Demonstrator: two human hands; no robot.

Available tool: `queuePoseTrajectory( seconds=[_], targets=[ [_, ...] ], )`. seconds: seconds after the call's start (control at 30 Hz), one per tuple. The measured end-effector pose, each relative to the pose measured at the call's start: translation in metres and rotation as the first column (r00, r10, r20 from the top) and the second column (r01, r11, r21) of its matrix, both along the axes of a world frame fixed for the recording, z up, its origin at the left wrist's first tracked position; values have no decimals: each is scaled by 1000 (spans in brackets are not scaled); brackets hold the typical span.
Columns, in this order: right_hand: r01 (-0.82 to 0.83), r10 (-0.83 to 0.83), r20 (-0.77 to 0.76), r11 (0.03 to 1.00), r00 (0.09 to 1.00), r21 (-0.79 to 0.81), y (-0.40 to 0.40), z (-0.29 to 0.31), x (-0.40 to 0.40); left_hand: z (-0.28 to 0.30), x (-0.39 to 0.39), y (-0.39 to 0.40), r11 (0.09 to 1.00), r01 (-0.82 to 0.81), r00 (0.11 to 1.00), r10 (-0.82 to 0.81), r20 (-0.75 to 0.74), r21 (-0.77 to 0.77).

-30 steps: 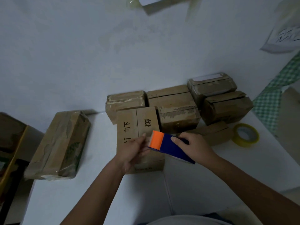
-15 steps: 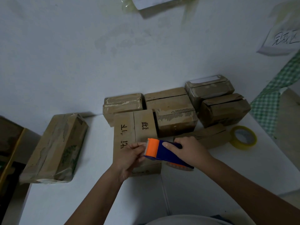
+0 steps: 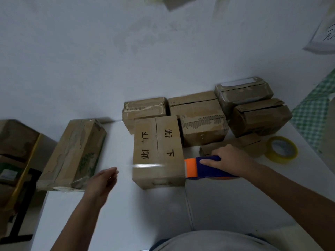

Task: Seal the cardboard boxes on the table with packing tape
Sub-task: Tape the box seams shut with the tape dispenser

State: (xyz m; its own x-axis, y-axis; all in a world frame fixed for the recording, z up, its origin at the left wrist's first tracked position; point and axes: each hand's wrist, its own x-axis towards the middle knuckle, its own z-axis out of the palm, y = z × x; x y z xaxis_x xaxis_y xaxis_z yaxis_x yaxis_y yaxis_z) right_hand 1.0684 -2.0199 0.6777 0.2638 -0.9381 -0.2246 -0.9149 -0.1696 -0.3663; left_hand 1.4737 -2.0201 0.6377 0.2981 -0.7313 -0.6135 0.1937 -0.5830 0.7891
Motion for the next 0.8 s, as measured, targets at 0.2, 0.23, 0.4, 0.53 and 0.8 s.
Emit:
queuePoseTrajectory(
  seconds=[0.2, 0.23, 0.4, 0.53, 0.8],
  targets=[
    [-16, 17, -26, 1000, 1000, 11, -7, -5, -12, -15, 14, 16, 997, 38, 999, -40, 32, 66],
    [-10, 10, -39, 1000, 999, 8, -7, -6, -12, -15, 12, 17, 998, 28, 998, -31, 47, 51],
    [27, -30, -88, 999, 996, -31, -3, -14, -10, -20, 2, 26, 999, -26, 997, 25, 73, 18],
    [40, -44, -117, 998, 992, -38, -4, -20, -11, -22, -3, 25, 999, -34, 996, 33, 84, 9],
    [51, -55, -103, 998, 993, -40, -4, -25, -11, -26, -3, 21, 998, -51, 995, 49, 91, 27]
  ],
)
